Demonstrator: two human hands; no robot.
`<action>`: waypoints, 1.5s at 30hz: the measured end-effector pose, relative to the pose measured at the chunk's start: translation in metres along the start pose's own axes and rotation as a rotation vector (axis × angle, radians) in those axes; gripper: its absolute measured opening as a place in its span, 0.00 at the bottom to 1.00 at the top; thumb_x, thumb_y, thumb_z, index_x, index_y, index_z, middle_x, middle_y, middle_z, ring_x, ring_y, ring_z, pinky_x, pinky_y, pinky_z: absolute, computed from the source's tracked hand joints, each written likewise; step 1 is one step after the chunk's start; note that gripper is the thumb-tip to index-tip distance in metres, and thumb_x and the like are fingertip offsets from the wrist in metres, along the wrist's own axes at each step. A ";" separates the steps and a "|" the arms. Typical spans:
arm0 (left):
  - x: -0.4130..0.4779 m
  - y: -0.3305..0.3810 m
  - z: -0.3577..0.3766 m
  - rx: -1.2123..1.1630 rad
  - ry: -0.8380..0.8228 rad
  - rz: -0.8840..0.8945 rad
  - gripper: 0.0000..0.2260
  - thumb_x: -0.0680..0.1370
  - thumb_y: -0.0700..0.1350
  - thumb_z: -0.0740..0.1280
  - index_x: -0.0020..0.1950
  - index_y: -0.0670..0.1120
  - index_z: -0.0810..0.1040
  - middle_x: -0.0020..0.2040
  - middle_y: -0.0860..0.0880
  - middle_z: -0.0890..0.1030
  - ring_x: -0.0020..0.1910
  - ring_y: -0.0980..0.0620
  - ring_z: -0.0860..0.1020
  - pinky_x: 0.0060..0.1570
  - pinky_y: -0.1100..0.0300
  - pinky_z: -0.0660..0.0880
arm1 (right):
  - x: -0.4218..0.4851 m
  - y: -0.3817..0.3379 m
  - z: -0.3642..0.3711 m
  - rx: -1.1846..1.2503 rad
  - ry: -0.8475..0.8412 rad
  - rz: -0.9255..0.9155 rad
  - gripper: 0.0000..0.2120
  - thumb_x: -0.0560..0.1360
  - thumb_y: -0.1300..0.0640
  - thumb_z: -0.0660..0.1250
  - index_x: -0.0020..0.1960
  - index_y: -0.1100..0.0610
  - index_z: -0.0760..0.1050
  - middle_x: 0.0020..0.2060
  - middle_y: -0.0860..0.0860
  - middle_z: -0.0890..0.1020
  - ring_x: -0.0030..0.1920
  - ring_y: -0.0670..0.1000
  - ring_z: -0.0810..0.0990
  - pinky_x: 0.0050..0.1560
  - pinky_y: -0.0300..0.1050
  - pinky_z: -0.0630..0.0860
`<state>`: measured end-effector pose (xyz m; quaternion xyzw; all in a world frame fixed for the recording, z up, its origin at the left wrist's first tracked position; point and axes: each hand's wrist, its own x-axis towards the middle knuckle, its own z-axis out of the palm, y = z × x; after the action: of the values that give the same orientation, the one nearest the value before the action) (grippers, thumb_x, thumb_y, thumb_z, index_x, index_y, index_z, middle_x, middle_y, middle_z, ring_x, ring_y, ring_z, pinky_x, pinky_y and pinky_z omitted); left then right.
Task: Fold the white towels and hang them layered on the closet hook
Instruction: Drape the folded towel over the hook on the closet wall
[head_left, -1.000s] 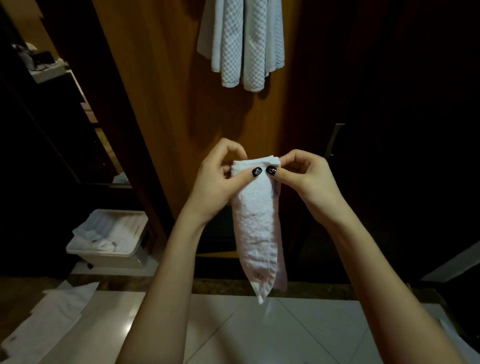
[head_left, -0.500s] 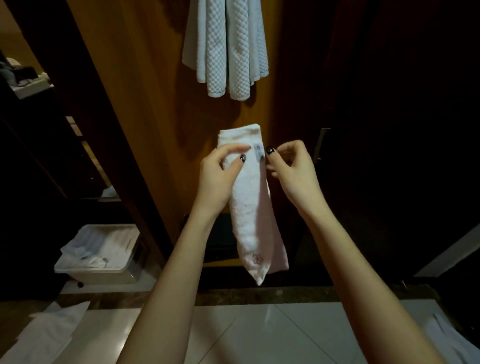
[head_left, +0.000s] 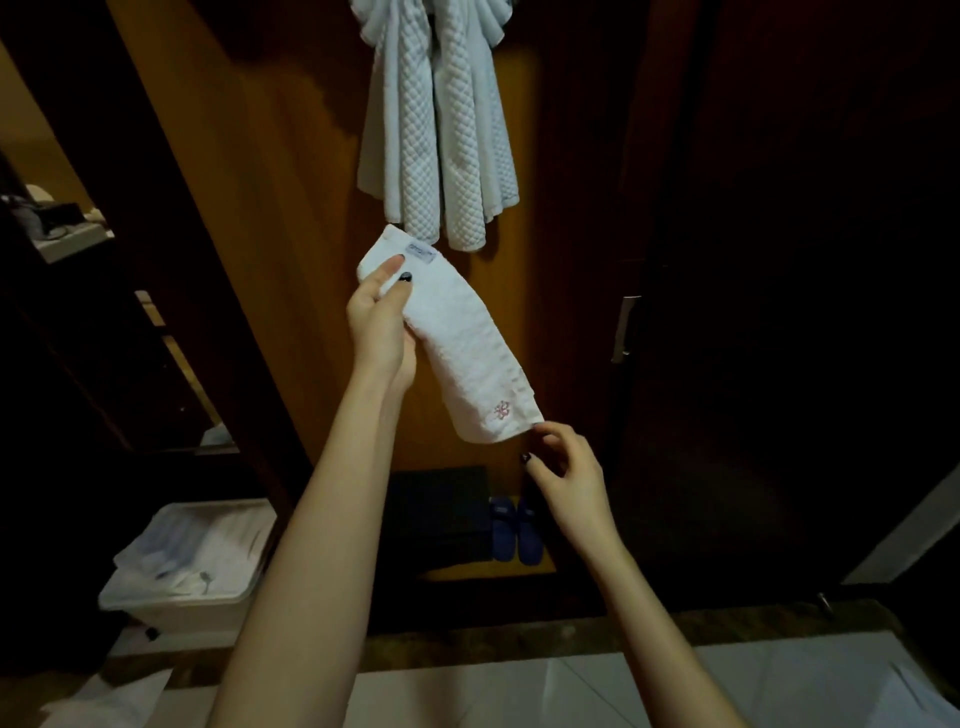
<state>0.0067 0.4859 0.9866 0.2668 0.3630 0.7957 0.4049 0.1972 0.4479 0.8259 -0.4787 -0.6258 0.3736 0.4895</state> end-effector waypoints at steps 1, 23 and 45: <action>0.001 0.001 0.000 -0.031 0.001 -0.015 0.15 0.79 0.28 0.60 0.65 0.35 0.74 0.60 0.37 0.78 0.54 0.46 0.80 0.53 0.56 0.80 | 0.003 0.002 0.001 0.026 0.024 0.026 0.21 0.76 0.59 0.70 0.65 0.43 0.71 0.59 0.46 0.74 0.61 0.42 0.73 0.61 0.44 0.73; 0.003 0.003 -0.025 -0.169 0.018 -0.182 0.13 0.77 0.28 0.62 0.60 0.37 0.77 0.55 0.40 0.82 0.50 0.46 0.84 0.49 0.52 0.81 | 0.035 -0.014 -0.027 0.914 0.023 0.209 0.07 0.77 0.62 0.64 0.53 0.62 0.79 0.50 0.56 0.85 0.52 0.54 0.84 0.45 0.42 0.81; 0.005 -0.020 -0.044 -0.023 0.017 -0.105 0.14 0.79 0.34 0.65 0.65 0.38 0.76 0.58 0.43 0.81 0.52 0.51 0.83 0.44 0.60 0.80 | 0.014 -0.030 -0.046 0.635 0.040 0.097 0.05 0.76 0.61 0.67 0.44 0.55 0.80 0.42 0.51 0.85 0.43 0.49 0.85 0.37 0.39 0.78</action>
<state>-0.0186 0.4821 0.9453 0.2360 0.3708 0.7797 0.4460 0.2342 0.4539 0.8685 -0.3383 -0.4448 0.5636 0.6083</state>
